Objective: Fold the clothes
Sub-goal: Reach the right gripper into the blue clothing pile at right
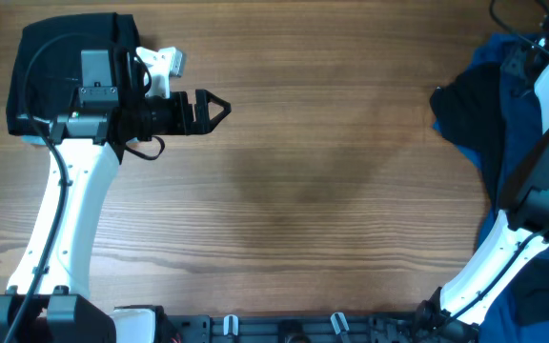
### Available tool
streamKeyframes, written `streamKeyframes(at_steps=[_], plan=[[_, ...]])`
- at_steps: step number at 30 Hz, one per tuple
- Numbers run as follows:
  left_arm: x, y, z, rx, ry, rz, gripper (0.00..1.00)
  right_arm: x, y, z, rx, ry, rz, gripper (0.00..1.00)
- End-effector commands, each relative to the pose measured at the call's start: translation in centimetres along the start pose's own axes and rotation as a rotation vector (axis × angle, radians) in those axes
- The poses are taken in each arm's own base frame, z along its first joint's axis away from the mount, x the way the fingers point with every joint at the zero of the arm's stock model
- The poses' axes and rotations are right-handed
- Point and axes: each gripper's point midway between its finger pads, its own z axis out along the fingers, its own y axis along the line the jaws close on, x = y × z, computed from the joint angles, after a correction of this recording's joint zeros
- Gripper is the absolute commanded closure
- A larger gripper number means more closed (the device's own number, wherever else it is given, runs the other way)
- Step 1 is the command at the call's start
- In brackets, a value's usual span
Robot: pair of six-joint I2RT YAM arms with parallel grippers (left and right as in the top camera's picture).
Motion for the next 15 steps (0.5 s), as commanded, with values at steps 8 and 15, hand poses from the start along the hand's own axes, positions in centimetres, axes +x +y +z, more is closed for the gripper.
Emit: streamKeyframes(at_steps=[8, 15], plan=[[-0.5, -0.4, -0.3, 0.017, -0.012, 0.011, 0.00, 1.2, 3.4, 5.1, -0.091, -0.037, -0.098, 0.34], [-0.5, -0.4, -0.3, 0.017, -0.012, 0.011, 0.00, 1.5, 3.5, 6.4, -0.083, -0.050, -0.097, 0.43]])
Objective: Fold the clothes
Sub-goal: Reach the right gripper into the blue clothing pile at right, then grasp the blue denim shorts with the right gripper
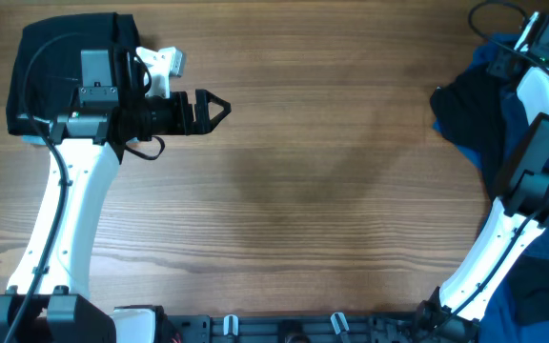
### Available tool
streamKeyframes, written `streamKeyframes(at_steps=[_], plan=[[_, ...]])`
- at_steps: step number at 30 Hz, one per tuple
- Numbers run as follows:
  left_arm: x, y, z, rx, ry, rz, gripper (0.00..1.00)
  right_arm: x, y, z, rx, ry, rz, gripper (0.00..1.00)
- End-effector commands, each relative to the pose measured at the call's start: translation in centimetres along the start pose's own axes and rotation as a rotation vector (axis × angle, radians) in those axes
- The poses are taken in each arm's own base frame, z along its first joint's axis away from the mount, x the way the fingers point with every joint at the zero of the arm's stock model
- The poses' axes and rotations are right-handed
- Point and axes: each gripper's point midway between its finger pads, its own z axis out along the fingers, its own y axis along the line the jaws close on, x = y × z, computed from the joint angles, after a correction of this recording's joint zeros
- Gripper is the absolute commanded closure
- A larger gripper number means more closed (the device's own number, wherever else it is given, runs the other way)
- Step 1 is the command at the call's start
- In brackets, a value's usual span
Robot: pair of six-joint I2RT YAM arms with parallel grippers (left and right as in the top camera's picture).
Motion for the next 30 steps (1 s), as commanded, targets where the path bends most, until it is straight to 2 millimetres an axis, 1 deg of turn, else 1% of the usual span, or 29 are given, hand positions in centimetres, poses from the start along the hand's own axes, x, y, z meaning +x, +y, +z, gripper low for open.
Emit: streamKeyframes(at_steps=[1, 5, 9, 12, 14, 16, 20, 23, 25, 28, 30], plan=[[-0.5, -0.4, -0.3, 0.017, -0.012, 0.011, 0.00, 1.3, 0.7, 1.5, -0.015, 0.023, -0.019, 0.43], [-0.5, -0.4, -0.3, 0.017, -0.012, 0.010, 0.00, 2.7, 0.7, 2.8, -0.008, 0.048, -0.075, 0.42], [-0.5, -0.4, -0.3, 0.017, -0.012, 0.011, 0.00, 2.6, 0.5, 3.1, 0.010, 0.039, -0.072, 0.41], [-0.5, -0.4, -0.3, 0.017, -0.012, 0.010, 0.00, 2.4, -1.3, 3.0, 0.110, 0.032, -0.064, 0.40], [-0.5, -0.4, -0.3, 0.017, -0.012, 0.010, 0.00, 2.5, -3.1, 2.7, 0.214, 0.041, -0.068, 0.38], [-0.5, -0.4, -0.3, 0.017, -0.012, 0.011, 0.00, 2.6, -4.1, 2.5, 0.272, 0.049, -0.070, 0.37], [-0.5, -0.4, -0.3, 0.017, -0.012, 0.010, 0.00, 3.3, -4.5, 2.3, 0.297, 0.082, -0.077, 0.36], [-0.5, -0.4, -0.3, 0.017, -0.012, 0.010, 0.00, 3.3, -5.1, 1.7, 0.328, 0.092, -0.069, 0.36], [-0.5, -0.4, -0.3, 0.017, -0.012, 0.011, 0.00, 2.6, -5.9, 0.8, 0.370, 0.081, -0.054, 0.34], [-0.5, -0.4, -0.3, 0.017, -0.012, 0.011, 0.00, 1.2, -6.1, -0.7, 0.374, 0.060, -0.046, 0.33], [-0.5, -0.4, -0.3, 0.017, -0.012, 0.011, 0.00, 1.0, -6.5, -1.5, 0.392, 0.065, -0.037, 0.33]])
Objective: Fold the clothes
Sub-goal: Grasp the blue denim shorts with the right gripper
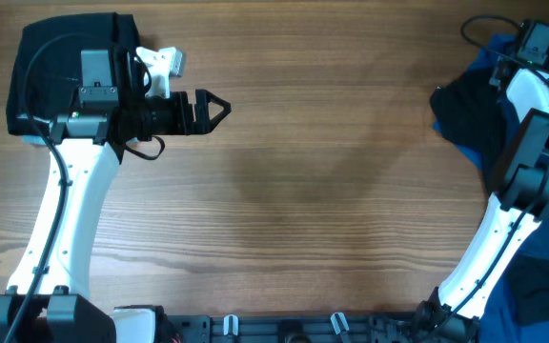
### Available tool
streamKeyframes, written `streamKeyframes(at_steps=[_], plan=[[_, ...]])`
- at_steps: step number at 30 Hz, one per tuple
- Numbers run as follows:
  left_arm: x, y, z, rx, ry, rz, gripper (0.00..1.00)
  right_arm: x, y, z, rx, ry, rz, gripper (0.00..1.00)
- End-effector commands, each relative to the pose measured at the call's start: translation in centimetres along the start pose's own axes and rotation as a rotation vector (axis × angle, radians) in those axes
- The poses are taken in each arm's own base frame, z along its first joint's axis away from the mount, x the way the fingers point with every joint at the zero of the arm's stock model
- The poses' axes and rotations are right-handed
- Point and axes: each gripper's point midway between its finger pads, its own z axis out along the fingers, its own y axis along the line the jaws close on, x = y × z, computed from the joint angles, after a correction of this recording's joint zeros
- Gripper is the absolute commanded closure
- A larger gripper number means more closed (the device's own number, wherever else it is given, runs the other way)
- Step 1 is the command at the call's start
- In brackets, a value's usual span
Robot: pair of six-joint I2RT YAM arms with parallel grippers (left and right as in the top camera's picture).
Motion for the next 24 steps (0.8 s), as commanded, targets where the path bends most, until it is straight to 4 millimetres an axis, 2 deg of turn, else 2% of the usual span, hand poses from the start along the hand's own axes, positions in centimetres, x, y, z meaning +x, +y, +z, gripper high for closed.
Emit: streamKeyframes(at_steps=[1, 3, 5, 9, 14, 16, 17, 19, 22, 24], plan=[[-0.5, -0.4, -0.3, 0.017, -0.012, 0.011, 0.00, -1.3, -4.1, -2.1, 0.131, -0.003, 0.049, 0.33], [-0.5, -0.4, -0.3, 0.017, -0.012, 0.011, 0.00, -1.0, -4.8, -2.2, 0.155, 0.013, 0.057, 0.25], [-0.5, -0.4, -0.3, 0.017, -0.012, 0.011, 0.00, -1.1, -4.2, -2.3, 0.105, 0.011, 0.053, 0.14], [-0.5, -0.4, -0.3, 0.017, -0.012, 0.011, 0.00, -2.5, -2.2, -3.7, -0.053, -0.021, 0.051, 0.04], [-0.5, -0.4, -0.3, 0.017, -0.012, 0.011, 0.00, -4.7, -1.8, -7.4, -0.171, -0.067, 0.076, 0.00], [-0.5, -0.4, -0.3, 0.017, -0.012, 0.011, 0.00, -6.7, -2.8, -10.2, -0.193, -0.121, 0.091, 0.00], [-0.5, -0.4, -0.3, 0.017, -0.012, 0.011, 0.00, -6.8, -3.0, -11.1, -0.203, -0.117, 0.091, 0.01], [-0.5, -0.4, -0.3, 0.017, -0.012, 0.011, 0.00, -5.2, -2.9, -11.8, -0.224, -0.043, 0.127, 0.02], [-0.5, -0.4, -0.3, 0.017, -0.012, 0.011, 0.00, -0.3, -2.2, -11.6, -0.222, 0.165, 0.202, 0.04], [-0.5, -0.4, -0.3, 0.017, -0.012, 0.011, 0.00, 2.5, -1.6, -11.8, -0.234, 0.277, 0.181, 0.04]])
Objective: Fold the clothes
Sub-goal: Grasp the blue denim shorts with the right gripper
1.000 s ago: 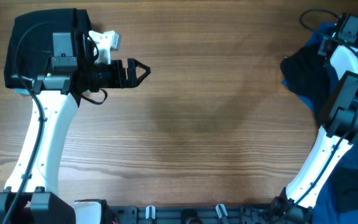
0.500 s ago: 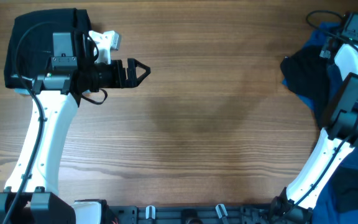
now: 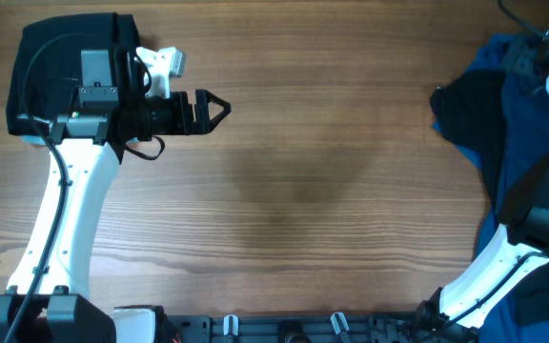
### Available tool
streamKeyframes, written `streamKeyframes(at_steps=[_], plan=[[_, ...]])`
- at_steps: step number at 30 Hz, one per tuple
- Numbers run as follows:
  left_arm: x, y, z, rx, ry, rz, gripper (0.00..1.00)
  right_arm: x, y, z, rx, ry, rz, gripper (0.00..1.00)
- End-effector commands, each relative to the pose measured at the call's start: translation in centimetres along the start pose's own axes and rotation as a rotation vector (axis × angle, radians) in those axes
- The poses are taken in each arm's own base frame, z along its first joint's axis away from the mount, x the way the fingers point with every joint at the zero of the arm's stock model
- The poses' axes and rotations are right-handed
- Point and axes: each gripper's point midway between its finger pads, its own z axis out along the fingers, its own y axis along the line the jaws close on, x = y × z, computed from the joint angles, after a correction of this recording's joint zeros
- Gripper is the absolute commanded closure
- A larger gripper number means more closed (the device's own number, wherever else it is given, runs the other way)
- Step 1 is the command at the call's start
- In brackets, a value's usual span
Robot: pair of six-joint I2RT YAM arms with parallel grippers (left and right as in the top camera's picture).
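Observation:
A folded black garment [image 3: 50, 57] lies at the table's far left corner, partly under the left arm. My left gripper [image 3: 223, 108] hovers to its right, pointing right, fingertips together and nothing in them. A heap of clothes fills the right edge: a black piece [image 3: 470, 110] on blue cloth [image 3: 518, 143]. The right arm [image 3: 527, 238] reaches up over the heap. Its wrist [image 3: 524, 59] sits at the top right, and the fingers are hidden beneath it.
The wooden table [image 3: 313, 191] stretches between the two arms. Both arm bases and a rail with clips [image 3: 284, 329] line the near edge. A cable [image 3: 522, 19] loops above the right wrist.
The right wrist has shifted from the far top of the heap down and to the right, closer to the frame edge. The left arm and folded garment are unchanged.
The left arm stayed still beside the folded black garment throughout. The right wrist was low over the heap at the right edge, then stood higher near the top of the blue cloth at two moments, and now is back low at the right edge. The heap looks unchanged.

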Motion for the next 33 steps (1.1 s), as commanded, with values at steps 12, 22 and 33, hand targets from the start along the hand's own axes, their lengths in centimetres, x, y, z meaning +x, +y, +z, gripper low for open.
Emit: streamKeyframes(at_steps=[12, 22, 33], plan=[[-0.5, -0.4, -0.3, 0.017, -0.012, 0.011, 0.00, 9.6, -2.3, 3.3, 0.181, 0.270, 0.032, 0.09], [-0.5, -0.4, -0.3, 0.017, -0.012, 0.011, 0.00, 11.4, -5.3, 5.3, 0.308, 0.245, 0.046, 0.08], [-0.5, -0.4, -0.3, 0.017, -0.012, 0.011, 0.00, 10.9, -8.2, 5.8, 0.330, 0.226, 0.088, 0.07]])
